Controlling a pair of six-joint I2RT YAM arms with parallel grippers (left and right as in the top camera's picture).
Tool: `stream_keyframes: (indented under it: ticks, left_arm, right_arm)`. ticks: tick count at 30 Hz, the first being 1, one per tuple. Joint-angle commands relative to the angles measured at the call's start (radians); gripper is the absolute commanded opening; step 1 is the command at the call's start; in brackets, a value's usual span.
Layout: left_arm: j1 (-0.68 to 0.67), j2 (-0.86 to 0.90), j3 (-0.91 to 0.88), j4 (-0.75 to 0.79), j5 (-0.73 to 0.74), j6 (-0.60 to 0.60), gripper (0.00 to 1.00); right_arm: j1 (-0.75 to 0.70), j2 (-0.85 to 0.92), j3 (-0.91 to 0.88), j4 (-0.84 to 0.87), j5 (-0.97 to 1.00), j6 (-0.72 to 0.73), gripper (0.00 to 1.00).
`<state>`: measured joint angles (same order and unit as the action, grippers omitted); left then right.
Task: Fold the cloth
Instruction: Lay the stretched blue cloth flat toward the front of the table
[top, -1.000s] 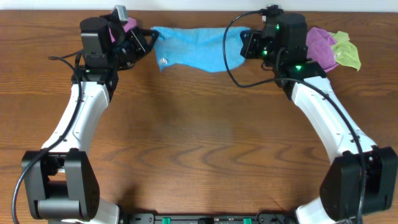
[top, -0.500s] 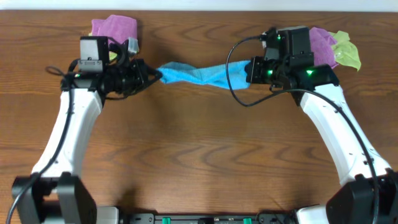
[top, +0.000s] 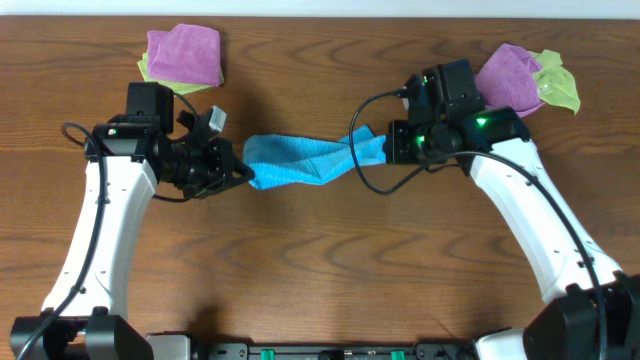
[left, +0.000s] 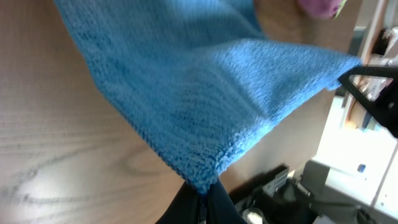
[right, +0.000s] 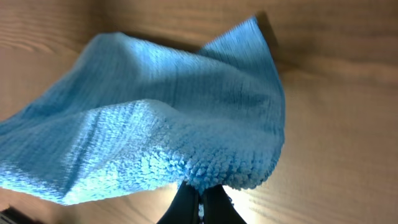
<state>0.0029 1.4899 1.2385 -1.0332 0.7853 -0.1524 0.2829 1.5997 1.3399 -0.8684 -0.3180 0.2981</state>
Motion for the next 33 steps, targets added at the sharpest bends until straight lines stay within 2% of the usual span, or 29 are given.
stream_keyframes:
  ticks: [1,7,14,22,29,33]
  left_arm:
    - [0.003,-0.016,0.005,-0.043,-0.012,0.083,0.06]
    - [0.003,-0.024,-0.063,-0.106,-0.007,0.086,0.06]
    - [0.003,-0.115,-0.207,-0.102,-0.009,0.079,0.06]
    - [0.003,-0.224,-0.401,-0.018,-0.003,0.039,0.06]
    - [0.003,-0.252,-0.59,0.065,0.012,0.032,0.06]
    - [0.003,-0.252,-0.637,0.1,0.02,0.032,0.06]
  right_arm:
    - [0.009,-0.043,-0.05,-0.01,-0.013,-0.016,0.01]
    - [0.039,-0.145,-0.174,0.007,-0.008,-0.015,0.01]
    - [0.061,-0.303,-0.351,0.04,0.0,0.028,0.02]
    - [0.077,-0.436,-0.553,0.111,-0.018,0.108,0.01]
    - [0.129,-0.451,-0.673,0.159,-0.026,0.161,0.01]
    - [0.143,-0.451,-0.726,0.187,-0.023,0.188,0.02]
